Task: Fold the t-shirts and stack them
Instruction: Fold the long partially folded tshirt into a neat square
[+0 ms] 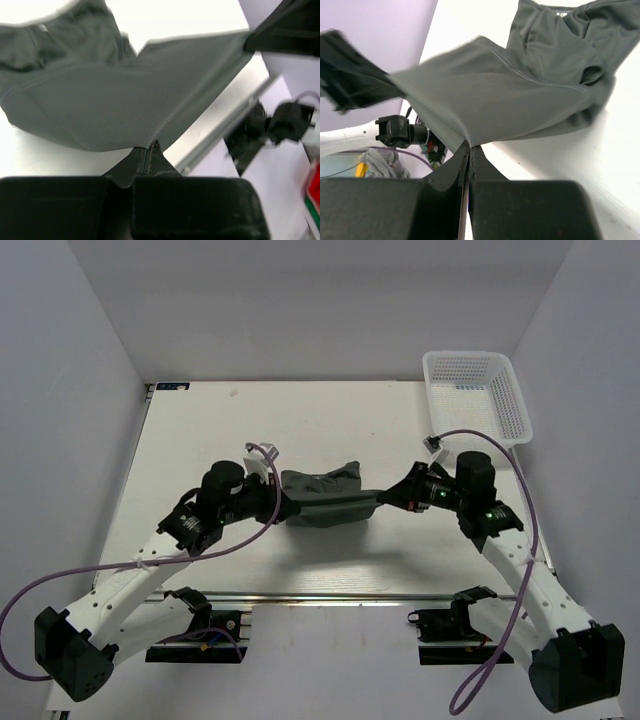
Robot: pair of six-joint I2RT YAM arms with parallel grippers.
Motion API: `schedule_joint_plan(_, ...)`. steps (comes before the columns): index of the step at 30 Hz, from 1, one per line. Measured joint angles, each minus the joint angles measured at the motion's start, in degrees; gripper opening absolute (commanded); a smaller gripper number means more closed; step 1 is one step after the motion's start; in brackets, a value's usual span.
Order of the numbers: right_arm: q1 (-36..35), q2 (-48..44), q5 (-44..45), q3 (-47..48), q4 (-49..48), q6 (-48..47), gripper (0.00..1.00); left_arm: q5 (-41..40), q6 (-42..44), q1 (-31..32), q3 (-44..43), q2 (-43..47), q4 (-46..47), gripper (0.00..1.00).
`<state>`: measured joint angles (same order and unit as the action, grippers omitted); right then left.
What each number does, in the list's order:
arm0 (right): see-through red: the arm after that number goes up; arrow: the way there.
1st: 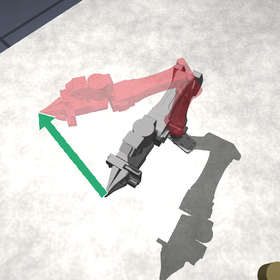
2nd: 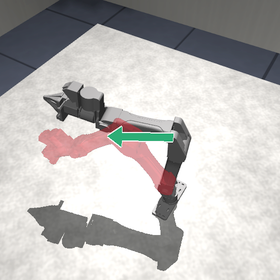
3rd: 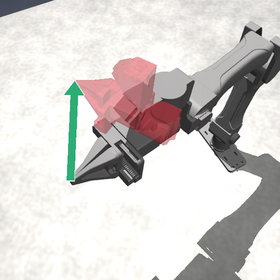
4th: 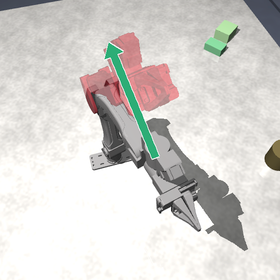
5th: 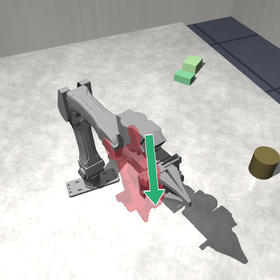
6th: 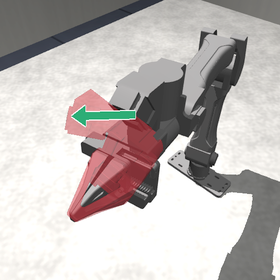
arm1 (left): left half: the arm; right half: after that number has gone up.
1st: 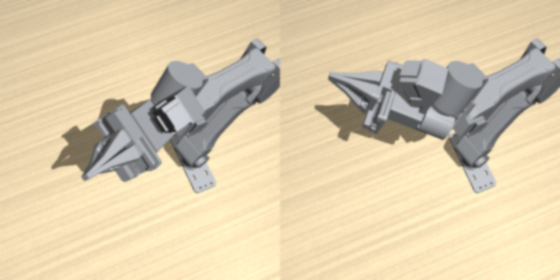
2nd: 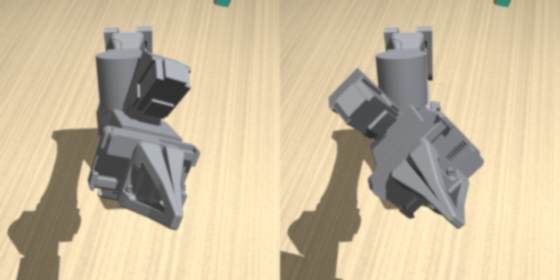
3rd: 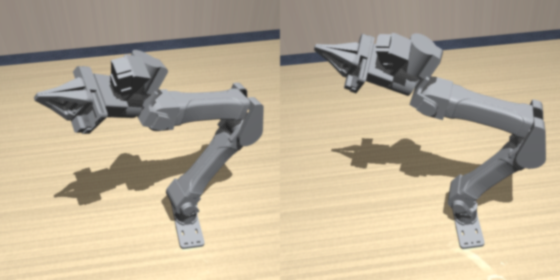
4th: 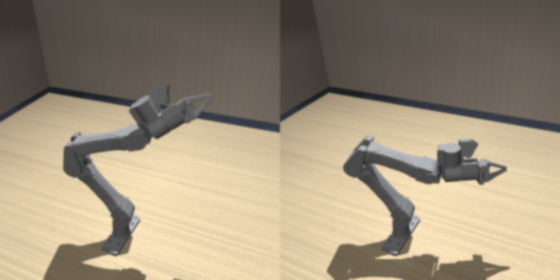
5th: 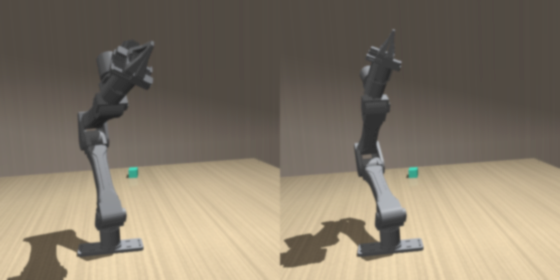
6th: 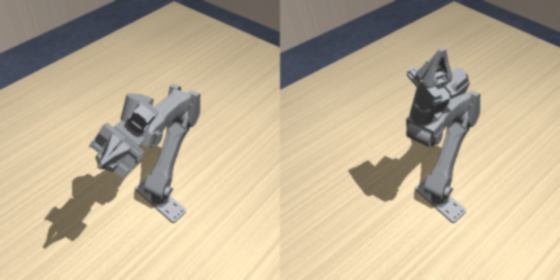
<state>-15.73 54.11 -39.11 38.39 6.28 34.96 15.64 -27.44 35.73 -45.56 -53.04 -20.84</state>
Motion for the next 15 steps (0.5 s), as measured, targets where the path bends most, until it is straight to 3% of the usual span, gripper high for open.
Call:
schedule_joint_plan(9,-0.07,-11.06,0.31,-8.79,3.43,-0.5,0.0,12.15,0.44,0.42,13.62,0.42,7.04,0.0)
schedule_joint_plan(15,-0.04,-13.33,0.96,-11.23,5.92,-0.42,0.0,16.31,0.87,0.42,16.96,1.88,13.14,0.0)
